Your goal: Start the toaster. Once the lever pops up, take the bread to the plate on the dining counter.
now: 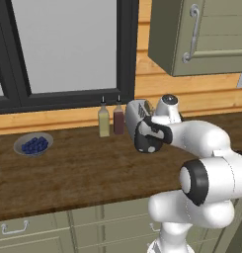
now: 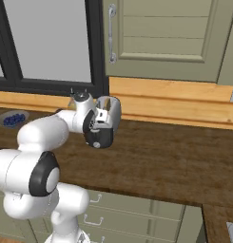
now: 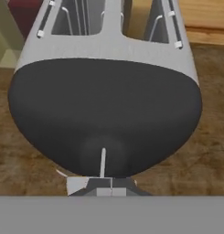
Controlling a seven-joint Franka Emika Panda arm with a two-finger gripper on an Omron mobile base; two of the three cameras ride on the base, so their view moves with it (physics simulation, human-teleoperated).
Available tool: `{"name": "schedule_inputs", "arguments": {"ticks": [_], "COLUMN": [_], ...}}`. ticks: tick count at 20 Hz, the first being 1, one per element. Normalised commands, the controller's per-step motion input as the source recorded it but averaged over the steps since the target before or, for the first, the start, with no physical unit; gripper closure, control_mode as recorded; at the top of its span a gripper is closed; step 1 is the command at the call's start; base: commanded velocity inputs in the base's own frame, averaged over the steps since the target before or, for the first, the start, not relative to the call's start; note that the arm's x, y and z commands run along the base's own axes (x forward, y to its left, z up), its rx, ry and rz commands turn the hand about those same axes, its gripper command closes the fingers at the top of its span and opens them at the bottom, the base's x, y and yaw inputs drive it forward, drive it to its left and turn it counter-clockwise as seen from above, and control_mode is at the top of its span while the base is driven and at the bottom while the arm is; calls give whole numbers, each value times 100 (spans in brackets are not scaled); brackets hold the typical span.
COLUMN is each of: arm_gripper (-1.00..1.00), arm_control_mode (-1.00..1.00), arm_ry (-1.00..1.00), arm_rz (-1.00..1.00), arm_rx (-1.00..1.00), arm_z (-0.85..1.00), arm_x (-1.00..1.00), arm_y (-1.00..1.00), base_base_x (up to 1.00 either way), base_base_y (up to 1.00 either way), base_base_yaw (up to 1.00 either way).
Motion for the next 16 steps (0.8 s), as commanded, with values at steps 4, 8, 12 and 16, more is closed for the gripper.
{"name": "schedule_inputs", "arguments": {"ticks": [4,8,12,16], "arm_gripper": [100,100,100,100], "arm_control_mode": [-100,-100,-100,-100], "arm_ry": [0,0,0,0], "arm_rz": [0,0,0,0], "arm_rx": [0,0,0,0], "arm_z": [-23,-32,-47,-54], "arm_x": [18,1,-11,-2], "arm_y": [0,0,0,0], "base_base_x": [0,0,0,0], "base_base_y": [0,0,0,0], "base_base_yaw": [0,0,0,0]}}
